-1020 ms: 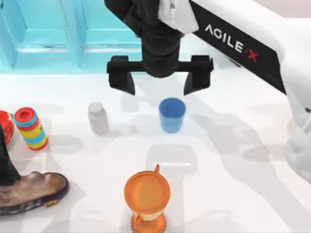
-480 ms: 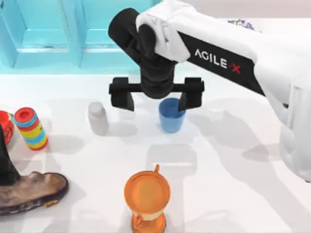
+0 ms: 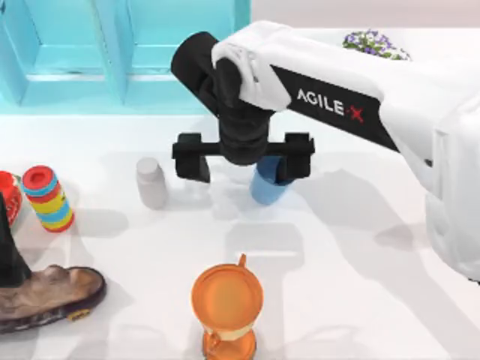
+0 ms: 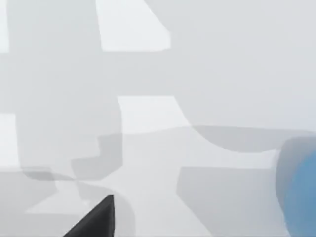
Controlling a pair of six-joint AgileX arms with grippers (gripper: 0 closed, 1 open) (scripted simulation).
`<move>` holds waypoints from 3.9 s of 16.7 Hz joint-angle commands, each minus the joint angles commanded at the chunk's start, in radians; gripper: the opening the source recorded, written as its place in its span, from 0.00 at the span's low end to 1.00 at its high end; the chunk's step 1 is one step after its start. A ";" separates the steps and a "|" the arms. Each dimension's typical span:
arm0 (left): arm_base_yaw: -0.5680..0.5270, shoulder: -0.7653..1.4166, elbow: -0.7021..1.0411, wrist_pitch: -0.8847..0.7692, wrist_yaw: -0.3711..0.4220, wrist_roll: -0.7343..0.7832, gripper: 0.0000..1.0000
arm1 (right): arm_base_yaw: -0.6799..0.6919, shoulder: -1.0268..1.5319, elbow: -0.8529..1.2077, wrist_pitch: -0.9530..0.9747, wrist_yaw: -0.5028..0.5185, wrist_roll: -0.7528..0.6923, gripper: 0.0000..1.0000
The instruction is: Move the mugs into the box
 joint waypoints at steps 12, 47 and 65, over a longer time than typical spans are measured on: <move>0.000 0.000 0.000 0.000 0.000 0.000 1.00 | 0.000 0.000 0.000 0.000 0.000 0.000 0.02; 0.000 0.000 0.000 0.000 0.000 0.000 1.00 | -0.527 -0.494 -0.335 -0.190 -0.068 -0.526 0.00; 0.000 0.000 0.000 0.000 0.000 0.000 1.00 | -1.048 -0.744 -0.581 -0.267 -0.125 -1.054 0.00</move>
